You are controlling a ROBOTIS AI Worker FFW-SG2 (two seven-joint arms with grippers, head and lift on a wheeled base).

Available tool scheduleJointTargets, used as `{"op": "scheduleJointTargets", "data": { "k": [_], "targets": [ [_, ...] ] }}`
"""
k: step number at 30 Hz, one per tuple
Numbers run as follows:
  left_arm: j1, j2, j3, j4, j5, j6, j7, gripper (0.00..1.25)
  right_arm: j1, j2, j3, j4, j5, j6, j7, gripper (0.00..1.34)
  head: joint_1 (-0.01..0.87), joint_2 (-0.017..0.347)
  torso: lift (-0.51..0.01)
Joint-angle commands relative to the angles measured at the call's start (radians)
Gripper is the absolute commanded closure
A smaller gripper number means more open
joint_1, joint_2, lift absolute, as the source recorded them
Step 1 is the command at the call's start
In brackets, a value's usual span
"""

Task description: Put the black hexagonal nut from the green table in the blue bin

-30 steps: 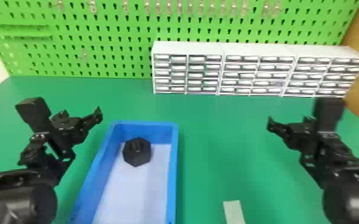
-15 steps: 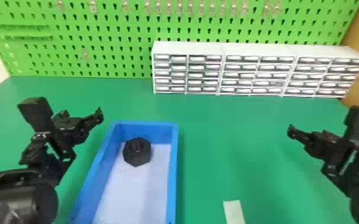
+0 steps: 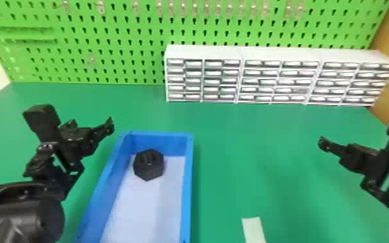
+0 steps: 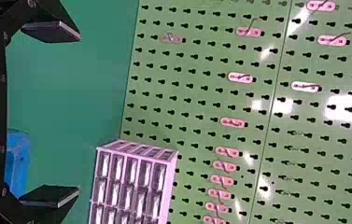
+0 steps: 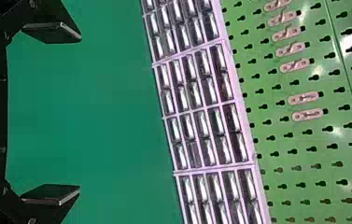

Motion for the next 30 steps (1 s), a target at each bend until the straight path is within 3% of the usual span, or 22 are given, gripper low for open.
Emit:
{"op": "scheduleJointTargets", "data": {
  "k": [1,15,18,25,30],
  "targets": [
    [-0.001,0.000,0.000,0.000,0.002,0.002,0.000,0.13,0.000,0.006,-0.003,0.001,0.010,-0.002,0.001,0.16,0.666,0.032,-0.100],
    [-0.003,0.000,0.000,0.000,0.007,0.002,0.000,0.13,-0.006,0.011,0.020,0.045,0.019,-0.100,0.013,0.16,0.666,0.032,-0.100],
    [-0.005,0.000,0.001,0.000,0.007,0.002,0.000,0.13,-0.008,0.017,0.036,0.048,0.085,-0.159,0.013,0.16,0.666,0.032,-0.100],
    [-0.003,0.000,0.001,0.000,0.009,0.002,0.000,0.13,-0.014,0.076,0.023,0.048,0.255,-0.288,0.013,0.16,0.666,0.032,-0.100],
    [-0.001,0.000,0.003,0.000,0.012,0.002,0.000,0.13,-0.009,0.065,0.051,0.054,0.332,-0.376,0.012,0.16,0.666,0.032,-0.100]
  ]
}}
